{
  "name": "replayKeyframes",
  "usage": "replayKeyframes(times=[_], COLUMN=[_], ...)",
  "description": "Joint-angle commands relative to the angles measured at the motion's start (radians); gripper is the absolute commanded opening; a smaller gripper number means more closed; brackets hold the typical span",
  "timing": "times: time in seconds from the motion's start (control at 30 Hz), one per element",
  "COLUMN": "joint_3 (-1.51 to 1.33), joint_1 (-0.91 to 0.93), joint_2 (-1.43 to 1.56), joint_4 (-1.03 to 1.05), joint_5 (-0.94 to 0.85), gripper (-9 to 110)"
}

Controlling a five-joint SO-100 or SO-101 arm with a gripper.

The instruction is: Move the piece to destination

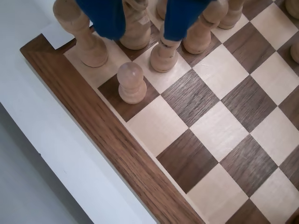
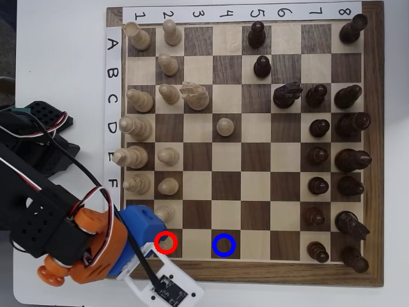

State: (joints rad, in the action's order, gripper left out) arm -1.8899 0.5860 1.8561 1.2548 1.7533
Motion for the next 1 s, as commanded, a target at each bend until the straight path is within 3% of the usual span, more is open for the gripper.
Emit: replayKeyframes(times=[0.0,0.97], joint_3=[-0.012,-0.132], joint_1=[-0.003,0.058], joint_2=[0.003,-0.035], joint_4=[-0.112,-0.279], joint_5=[0.130,0.038], gripper=[14,19])
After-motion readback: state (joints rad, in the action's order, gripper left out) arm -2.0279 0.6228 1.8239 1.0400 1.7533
